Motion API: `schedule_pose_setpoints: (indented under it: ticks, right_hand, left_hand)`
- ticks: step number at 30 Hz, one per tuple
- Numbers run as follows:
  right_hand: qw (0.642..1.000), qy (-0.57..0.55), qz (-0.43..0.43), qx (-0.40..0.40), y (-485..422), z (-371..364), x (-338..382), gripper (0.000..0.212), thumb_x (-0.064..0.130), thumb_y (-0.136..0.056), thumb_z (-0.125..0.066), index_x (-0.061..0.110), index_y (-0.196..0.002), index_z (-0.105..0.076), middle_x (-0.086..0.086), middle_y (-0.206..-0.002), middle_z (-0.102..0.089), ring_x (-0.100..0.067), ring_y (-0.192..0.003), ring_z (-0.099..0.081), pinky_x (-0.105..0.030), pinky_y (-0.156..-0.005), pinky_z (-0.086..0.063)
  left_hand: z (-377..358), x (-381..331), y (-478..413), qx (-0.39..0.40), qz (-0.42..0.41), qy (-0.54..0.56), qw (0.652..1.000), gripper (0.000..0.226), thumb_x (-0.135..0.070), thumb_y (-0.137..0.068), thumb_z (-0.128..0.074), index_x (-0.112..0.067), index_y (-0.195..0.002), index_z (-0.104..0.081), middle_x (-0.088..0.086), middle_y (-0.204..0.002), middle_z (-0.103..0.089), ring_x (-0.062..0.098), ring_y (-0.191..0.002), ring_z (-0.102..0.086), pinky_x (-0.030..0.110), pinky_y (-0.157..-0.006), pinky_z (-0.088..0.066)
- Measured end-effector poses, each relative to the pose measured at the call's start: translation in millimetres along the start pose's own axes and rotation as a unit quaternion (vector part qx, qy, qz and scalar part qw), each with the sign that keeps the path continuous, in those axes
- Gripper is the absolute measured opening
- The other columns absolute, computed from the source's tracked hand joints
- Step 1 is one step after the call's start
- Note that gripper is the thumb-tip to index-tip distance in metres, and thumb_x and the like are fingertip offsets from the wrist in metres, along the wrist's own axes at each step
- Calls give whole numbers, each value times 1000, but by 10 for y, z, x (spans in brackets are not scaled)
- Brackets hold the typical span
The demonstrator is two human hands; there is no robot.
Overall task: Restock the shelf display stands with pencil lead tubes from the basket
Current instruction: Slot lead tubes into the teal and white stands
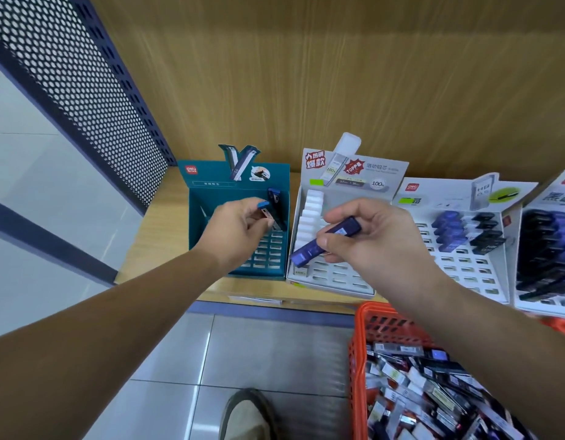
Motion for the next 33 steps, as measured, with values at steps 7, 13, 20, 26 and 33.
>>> schedule_pose_setpoints:
  ticks: [7,13,20,26,33]
  right_hand:
    - [1000,0,-5,-1,-3,19,-10,22,-5,-86,-78,11,-100,-72,-1,-82,-79,-24,-74,-77,-22,-65,-60]
    - [1000,2,-8,-11,-15,66,-44,23,-6,-85,-78,10,-100,-72,-6,-84,-78,-26,-77,-77,-33,-73,-65]
    - [1000,1,-8,-7,-46,47,-53,23,-5,-84,-79,12,-98,-73,-6,-83,-78,-29,-75,-77,-33,-72,-65]
    - [1000,1,-3,1,-36,33,-52,22,-6,-85,-79,10,-99,-72,-4,-82,-78,-24,-76,-77,-30,-70,-64]
    - [1000,12,-4,-1,-45,45,-63,23,-4,-84,-80,13,-98,-73,-3,-83,-78,-23,-76,-77,-30,-70,-64]
  left_hand:
    - [-4,-99,-44,27,-14,-141,990,8,-21,-103,-54,-18,-95,-56,5,-88,-69,22,-83,-71,51,-80,-58]
    - [36,-126,-30,20,-26,-171,985,6,-23,-105,-52,-17,-101,-53,5,-89,-69,22,-85,-70,49,-80,-59]
    - [51,-40,17,19,-17,-194,981,11,-25,-107,-49,-21,-117,-48,3,-88,-66,19,-78,-63,37,-65,-52]
    - [29,-69,0,22,-27,-193,981,4,-25,-108,-49,-22,-109,-46,2,-84,-63,19,-74,-60,38,-63,-48]
    - [10,-53,-10,31,-29,-218,975,6,-25,-108,-47,-24,-109,-41,3,-82,-61,20,-73,-58,38,-61,-45]
Point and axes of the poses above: each hand's wrist, its own y-axis away from the middle knuckle, its own z-axis out of the back of the hand, x = y × z, the point moved 5 cm from there along -y, towards the middle knuckle
